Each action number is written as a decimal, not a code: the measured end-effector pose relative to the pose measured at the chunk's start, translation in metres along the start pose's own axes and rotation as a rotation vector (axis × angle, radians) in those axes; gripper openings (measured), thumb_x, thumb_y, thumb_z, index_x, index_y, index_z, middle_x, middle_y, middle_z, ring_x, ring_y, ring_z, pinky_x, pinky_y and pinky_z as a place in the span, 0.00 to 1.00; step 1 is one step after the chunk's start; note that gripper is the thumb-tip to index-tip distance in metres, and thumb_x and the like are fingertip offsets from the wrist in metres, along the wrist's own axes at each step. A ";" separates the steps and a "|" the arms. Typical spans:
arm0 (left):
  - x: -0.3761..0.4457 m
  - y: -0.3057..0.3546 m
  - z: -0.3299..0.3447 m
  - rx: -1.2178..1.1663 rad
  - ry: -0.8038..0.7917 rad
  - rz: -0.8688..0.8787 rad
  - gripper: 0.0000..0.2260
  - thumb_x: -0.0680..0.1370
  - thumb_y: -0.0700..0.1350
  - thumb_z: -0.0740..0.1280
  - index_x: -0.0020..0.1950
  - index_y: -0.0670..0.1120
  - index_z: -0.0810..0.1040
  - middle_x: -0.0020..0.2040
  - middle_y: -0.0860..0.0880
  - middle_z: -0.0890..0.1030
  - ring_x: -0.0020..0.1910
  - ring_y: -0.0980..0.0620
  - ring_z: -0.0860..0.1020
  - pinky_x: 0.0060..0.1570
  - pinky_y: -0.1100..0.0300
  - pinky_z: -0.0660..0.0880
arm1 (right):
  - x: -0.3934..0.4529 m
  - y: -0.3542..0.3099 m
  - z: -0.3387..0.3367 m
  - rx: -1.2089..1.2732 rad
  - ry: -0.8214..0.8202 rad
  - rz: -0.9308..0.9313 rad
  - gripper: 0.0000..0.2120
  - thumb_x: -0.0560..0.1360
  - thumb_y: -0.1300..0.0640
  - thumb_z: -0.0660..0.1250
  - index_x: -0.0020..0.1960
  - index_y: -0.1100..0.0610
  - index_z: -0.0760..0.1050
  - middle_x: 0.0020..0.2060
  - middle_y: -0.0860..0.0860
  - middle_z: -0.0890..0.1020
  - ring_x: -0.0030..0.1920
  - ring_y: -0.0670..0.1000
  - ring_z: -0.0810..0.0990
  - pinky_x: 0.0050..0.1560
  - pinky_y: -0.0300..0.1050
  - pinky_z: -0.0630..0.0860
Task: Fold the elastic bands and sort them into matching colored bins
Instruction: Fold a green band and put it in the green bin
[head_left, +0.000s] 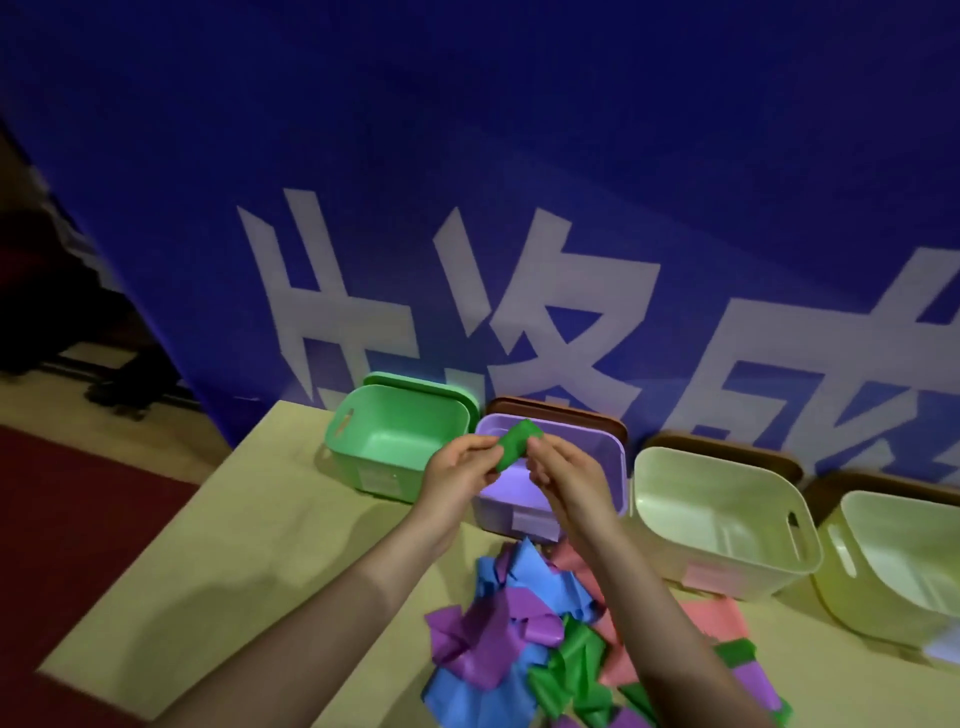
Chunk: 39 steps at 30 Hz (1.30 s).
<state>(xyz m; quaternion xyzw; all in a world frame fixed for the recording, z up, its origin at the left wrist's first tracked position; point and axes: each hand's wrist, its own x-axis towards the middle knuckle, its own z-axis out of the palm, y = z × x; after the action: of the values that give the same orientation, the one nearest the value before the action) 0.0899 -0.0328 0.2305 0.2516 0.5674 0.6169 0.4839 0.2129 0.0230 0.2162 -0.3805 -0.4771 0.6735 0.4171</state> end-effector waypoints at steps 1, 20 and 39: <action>0.003 0.000 -0.006 -0.050 0.023 -0.004 0.05 0.77 0.34 0.65 0.47 0.43 0.77 0.41 0.46 0.79 0.40 0.52 0.77 0.45 0.63 0.75 | 0.005 0.005 0.009 -0.019 -0.019 0.011 0.04 0.76 0.62 0.67 0.42 0.59 0.78 0.31 0.50 0.74 0.31 0.45 0.68 0.35 0.34 0.68; 0.195 0.019 -0.239 0.695 0.273 -0.063 0.12 0.80 0.41 0.60 0.60 0.43 0.77 0.60 0.43 0.79 0.57 0.45 0.76 0.50 0.59 0.70 | 0.162 0.104 0.170 -0.623 0.169 0.229 0.18 0.77 0.57 0.66 0.29 0.56 0.69 0.25 0.50 0.73 0.28 0.48 0.69 0.31 0.40 0.65; 0.286 -0.064 -0.292 0.586 -0.092 -0.148 0.20 0.84 0.53 0.49 0.54 0.46 0.78 0.48 0.48 0.82 0.48 0.53 0.79 0.52 0.56 0.74 | 0.284 0.256 0.247 -1.123 -0.003 0.677 0.16 0.74 0.58 0.63 0.28 0.57 0.69 0.26 0.50 0.72 0.33 0.53 0.74 0.31 0.40 0.67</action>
<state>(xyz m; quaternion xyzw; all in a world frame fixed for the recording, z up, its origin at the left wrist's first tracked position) -0.2572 0.0791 0.0343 0.3662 0.7153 0.3781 0.4596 -0.1662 0.1551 0.0014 -0.6687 -0.6106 0.4166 -0.0805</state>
